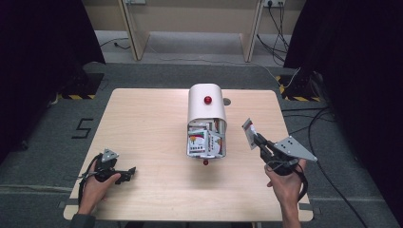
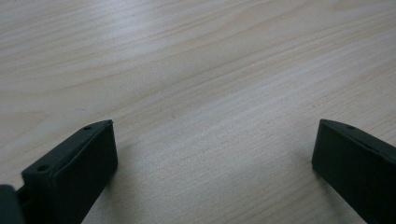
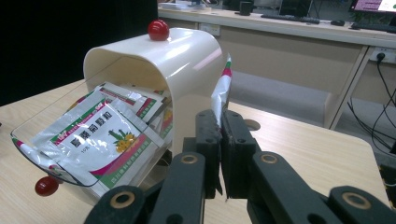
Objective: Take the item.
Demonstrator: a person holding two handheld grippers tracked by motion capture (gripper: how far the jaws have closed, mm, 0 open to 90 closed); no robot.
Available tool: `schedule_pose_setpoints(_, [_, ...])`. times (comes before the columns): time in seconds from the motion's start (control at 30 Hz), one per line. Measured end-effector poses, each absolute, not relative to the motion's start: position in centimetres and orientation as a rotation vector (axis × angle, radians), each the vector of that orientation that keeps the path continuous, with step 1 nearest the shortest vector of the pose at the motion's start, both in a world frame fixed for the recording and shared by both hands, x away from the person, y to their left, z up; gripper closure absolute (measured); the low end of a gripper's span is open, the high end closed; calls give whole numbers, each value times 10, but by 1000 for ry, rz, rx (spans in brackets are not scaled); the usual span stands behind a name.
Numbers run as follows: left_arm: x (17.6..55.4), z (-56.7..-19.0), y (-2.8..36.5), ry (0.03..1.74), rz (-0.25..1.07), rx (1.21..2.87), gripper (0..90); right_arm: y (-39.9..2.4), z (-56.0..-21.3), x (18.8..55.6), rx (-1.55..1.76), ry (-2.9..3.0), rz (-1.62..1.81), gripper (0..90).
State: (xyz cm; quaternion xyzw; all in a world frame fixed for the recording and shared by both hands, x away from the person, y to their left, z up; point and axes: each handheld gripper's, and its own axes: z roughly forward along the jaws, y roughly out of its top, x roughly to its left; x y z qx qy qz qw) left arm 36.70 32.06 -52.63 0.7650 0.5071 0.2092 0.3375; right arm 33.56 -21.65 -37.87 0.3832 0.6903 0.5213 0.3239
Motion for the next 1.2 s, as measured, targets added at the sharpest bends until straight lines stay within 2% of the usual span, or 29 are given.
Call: schedule_pose_setpoints(1.2, [367, -526, 321, 1321, 545, 1995, 0, -224, -408, 357, 1095, 1857, 1293, 869])
